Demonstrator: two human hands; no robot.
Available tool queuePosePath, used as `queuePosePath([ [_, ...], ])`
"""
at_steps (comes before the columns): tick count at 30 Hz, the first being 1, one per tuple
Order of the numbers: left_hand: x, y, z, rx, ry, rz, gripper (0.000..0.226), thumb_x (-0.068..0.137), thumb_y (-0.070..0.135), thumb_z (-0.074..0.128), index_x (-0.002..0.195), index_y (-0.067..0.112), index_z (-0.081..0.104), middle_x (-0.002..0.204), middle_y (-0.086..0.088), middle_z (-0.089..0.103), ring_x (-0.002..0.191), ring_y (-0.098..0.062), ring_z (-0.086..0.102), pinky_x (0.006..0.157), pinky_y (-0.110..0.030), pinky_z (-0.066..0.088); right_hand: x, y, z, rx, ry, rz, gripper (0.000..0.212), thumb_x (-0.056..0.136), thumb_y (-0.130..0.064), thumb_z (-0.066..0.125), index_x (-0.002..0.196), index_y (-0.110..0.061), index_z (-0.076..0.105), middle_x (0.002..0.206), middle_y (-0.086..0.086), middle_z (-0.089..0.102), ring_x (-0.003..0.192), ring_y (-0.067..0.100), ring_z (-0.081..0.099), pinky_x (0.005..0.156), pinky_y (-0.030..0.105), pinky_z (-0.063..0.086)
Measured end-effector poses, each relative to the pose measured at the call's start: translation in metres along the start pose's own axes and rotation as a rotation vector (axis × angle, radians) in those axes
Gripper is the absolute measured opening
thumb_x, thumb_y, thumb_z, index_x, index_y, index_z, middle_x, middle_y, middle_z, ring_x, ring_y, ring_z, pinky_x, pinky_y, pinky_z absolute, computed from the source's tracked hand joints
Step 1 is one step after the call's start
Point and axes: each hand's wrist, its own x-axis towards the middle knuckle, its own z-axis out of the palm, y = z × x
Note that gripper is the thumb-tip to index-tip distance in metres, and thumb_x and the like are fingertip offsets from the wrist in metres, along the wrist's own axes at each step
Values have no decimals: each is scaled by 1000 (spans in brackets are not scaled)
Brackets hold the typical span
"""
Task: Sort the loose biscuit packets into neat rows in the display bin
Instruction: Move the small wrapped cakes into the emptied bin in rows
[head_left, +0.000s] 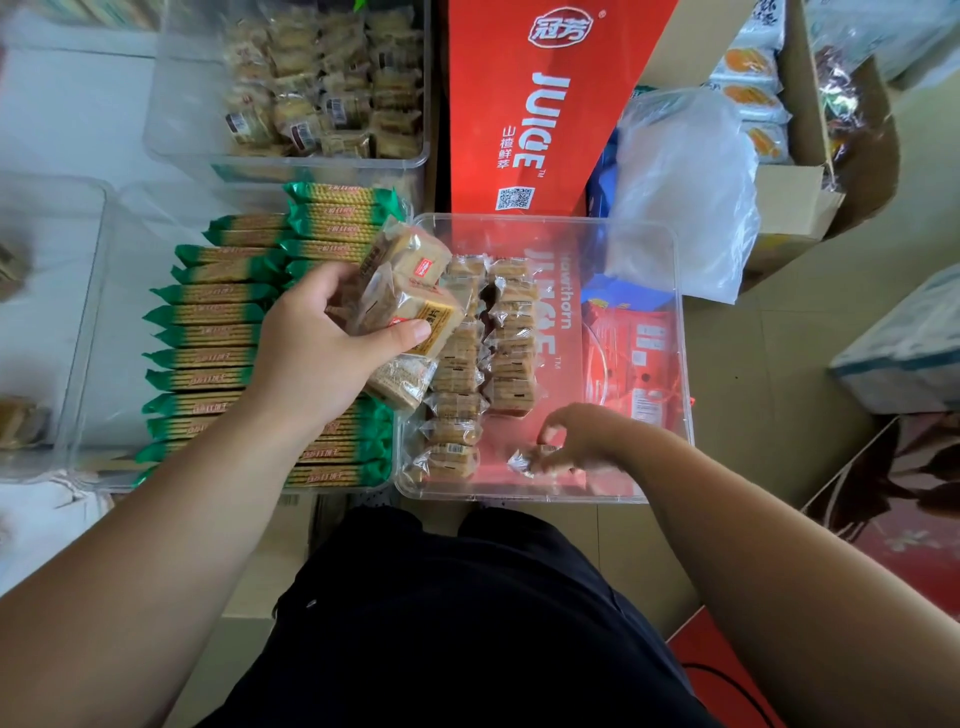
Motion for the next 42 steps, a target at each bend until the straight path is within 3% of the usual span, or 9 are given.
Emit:
queuePosePath([
  [4, 0, -2, -3, 27, 2, 11, 68, 55, 62, 86, 114, 33, 68, 106, 14, 75, 98, -12, 71, 87, -49, 60, 10, -8, 4, 263, 133, 20, 39, 88, -26, 76, 122, -8, 66, 98, 5, 75, 74, 14, 73, 76, 36, 61],
  [10, -5, -1, -5, 24, -8, 25, 64, 57, 61, 87, 112, 33, 68, 104, 14, 75, 95, -12, 72, 84, -48, 61, 20, -19, 13, 383, 401, 115, 42, 81, -35, 83, 108, -13, 60, 92, 5, 72, 84, 23, 71, 75, 43, 61],
  [16, -14, 5, 1, 67, -59, 73, 53, 61, 55, 89, 105, 34, 68, 98, 17, 74, 91, -9, 71, 81, -46, 60, 20, -20, 9, 463, 396, 146, 50, 74, -36, 88, 100, -15, 51, 93, 7, 68, 87, 24, 70, 78, 45, 61],
  [21, -22, 16, 14, 65, -153, 15, 53, 58, 54, 91, 103, 35, 70, 96, 16, 75, 91, -9, 71, 84, -45, 60, 3, -14, -9, 511, 458, 63, 66, 77, -36, 86, 128, -20, 46, 110, 0, 62, 93, 17, 63, 73, 32, 56],
  [24, -24, 21, 29, -56, -206, -65, 60, 52, 58, 88, 104, 34, 71, 100, 14, 76, 93, -10, 73, 85, -45, 61, -19, -19, -27, 788, 609, -98, 44, 89, -33, 75, 125, -19, 52, 108, 1, 64, 96, 22, 67, 81, 41, 60],
  [27, -25, 25, 49, -146, -246, -137, 49, 63, 44, 92, 104, 29, 72, 95, 14, 76, 85, -3, 72, 78, -31, 55, -49, -36, -40, 1211, 416, -370, 30, 94, -30, 69, 112, -7, 61, 94, 10, 65, 86, 27, 68, 76, 46, 62],
  [32, -26, 23, 71, -301, -338, -222, 61, 60, 44, 90, 115, 29, 68, 110, 2, 77, 101, -16, 74, 88, -39, 57, -62, -52, -34, 1145, 395, -481, 22, 87, -22, 77, 96, -10, 62, 84, 5, 64, 71, 13, 62, 63, 28, 55],
  [36, -32, 32, 73, -561, -386, -346, 50, 76, 50, 78, 116, 22, 67, 103, -1, 78, 96, -27, 74, 73, -36, 60, -61, -49, -31, 1236, 381, -487, 8, 93, -16, 70, 96, -10, 64, 88, 6, 67, 77, 17, 63, 64, 27, 55],
  [42, -31, 26, 79, -601, -204, -495, 32, 101, 50, 53, 116, 27, 69, 109, -9, 78, 101, -36, 73, 91, -60, 56, -59, -46, -25, 1246, 255, -528, 31, 85, -20, 77, 103, -9, 55, 102, 17, 67, 95, 30, 63, 93, 57, 52],
])
